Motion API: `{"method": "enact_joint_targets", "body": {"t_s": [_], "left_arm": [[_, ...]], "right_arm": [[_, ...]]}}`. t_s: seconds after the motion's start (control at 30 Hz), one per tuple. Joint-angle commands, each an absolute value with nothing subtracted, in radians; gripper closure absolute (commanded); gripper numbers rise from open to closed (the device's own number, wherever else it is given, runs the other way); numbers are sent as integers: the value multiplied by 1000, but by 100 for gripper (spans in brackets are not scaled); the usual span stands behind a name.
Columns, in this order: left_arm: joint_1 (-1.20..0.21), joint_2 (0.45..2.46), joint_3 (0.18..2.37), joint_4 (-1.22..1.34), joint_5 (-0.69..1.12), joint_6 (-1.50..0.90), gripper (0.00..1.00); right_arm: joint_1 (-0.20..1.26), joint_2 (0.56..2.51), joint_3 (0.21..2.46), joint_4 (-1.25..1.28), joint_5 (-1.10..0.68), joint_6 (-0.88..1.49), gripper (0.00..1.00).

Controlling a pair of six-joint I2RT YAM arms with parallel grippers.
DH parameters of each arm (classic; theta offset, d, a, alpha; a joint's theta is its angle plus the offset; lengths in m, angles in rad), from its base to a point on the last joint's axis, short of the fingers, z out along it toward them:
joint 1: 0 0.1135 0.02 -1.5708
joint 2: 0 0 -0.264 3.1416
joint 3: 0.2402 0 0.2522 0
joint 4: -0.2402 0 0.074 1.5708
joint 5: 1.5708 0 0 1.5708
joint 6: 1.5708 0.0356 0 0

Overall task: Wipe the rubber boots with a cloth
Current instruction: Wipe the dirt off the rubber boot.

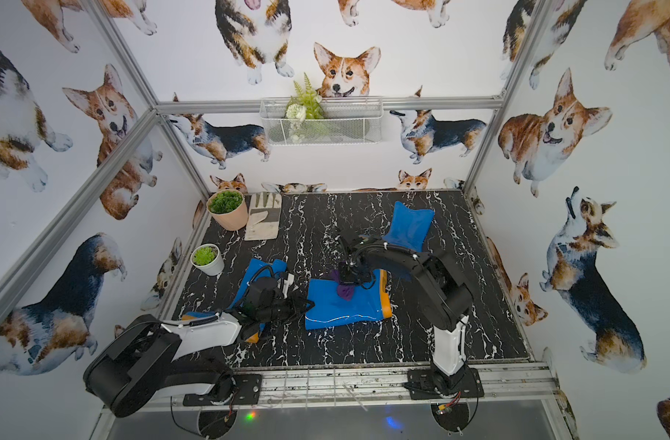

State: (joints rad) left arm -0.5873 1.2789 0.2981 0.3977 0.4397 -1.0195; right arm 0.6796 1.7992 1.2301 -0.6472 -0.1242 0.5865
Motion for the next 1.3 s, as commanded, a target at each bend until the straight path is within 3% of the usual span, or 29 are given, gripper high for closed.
{"method": "enact_joint_targets", "body": {"t_s": [0.0, 0.17, 0.4, 0.5, 0.6, 0.73, 0.9, 1.07, 1.27], "left_arm": [[-589, 1220, 305, 232, 338, -965, 100], [-610, 1175, 319, 182, 269, -956, 100], [-651, 1188, 360, 163, 227, -967, 100], [-657, 1161, 352, 139, 196, -971, 100], [-658, 1123, 329, 131, 166, -984, 100], [-658, 1100, 319, 126, 141, -984, 100], [-659, 1119, 317, 155, 140, -994, 100], [-665, 1155, 323, 191, 149, -1004, 100], [-681, 1156, 330, 183, 141, -1019, 100]], "right_arm": [[644, 1682, 1165, -714, -54, 550, 100], [737, 1648, 1254, -733, -3, 544, 100], [971, 2018, 1693, -793, -80, 528, 100], [987, 2059, 1709, -836, -44, 496, 100], [923, 1982, 1553, -826, -14, 491, 100], [724, 1771, 1262, -778, -4, 513, 100], [581, 1583, 1194, -830, 74, 486, 100], [744, 1602, 1275, -752, 67, 557, 100], [973, 1953, 1569, -698, -91, 591, 100]]}}
